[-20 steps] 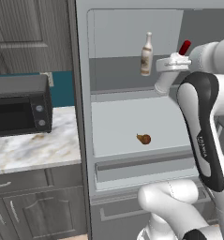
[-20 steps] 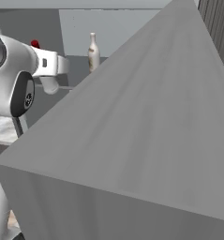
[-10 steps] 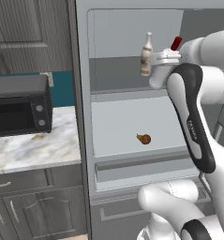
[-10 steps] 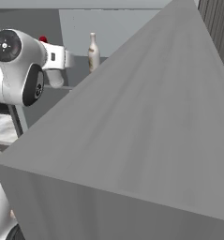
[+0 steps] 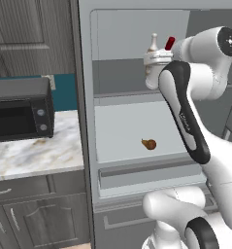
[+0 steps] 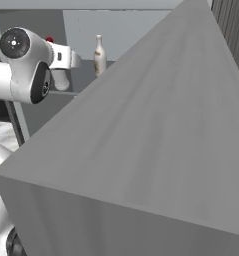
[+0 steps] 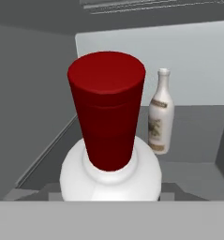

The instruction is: Place the liquors on the top shelf of the fridge to keep them out of children's reach, and place the pear on lower shelves for easy access.

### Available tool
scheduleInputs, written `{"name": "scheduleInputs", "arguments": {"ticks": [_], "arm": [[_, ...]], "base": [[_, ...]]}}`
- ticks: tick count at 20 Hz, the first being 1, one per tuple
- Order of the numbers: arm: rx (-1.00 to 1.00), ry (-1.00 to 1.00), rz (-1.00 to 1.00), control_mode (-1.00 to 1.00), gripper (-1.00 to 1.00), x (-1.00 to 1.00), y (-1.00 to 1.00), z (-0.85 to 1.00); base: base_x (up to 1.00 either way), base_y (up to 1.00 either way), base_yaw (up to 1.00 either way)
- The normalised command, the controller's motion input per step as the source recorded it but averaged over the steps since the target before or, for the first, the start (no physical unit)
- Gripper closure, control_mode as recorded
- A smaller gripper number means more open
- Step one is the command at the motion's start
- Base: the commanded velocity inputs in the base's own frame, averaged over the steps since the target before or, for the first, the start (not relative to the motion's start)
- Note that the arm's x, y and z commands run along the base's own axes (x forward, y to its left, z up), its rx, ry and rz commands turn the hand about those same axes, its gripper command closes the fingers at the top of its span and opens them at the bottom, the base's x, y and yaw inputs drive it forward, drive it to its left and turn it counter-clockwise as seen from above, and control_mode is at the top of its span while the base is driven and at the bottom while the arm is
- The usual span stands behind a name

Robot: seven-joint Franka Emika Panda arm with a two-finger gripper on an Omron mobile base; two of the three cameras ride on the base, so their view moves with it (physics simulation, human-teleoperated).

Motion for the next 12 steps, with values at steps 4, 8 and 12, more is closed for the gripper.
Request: {"name": "scheduleInputs", "arguments": {"ticks": [4,8,12], "arm": [[0.0,0.03,0.0,-1.0,1.0,0.35,0.05,-0.04],[0.0,0.03,0.0,-1.0,1.0,0.33,0.0,-0.09],[-0.01,0.05,0.0,-1.0,1.0,0.3,0.0,-0.22]], "base": [[0.0,0.0,0.0],[0.0,0.0,0.0],[0.0,0.0,0.0]]}}
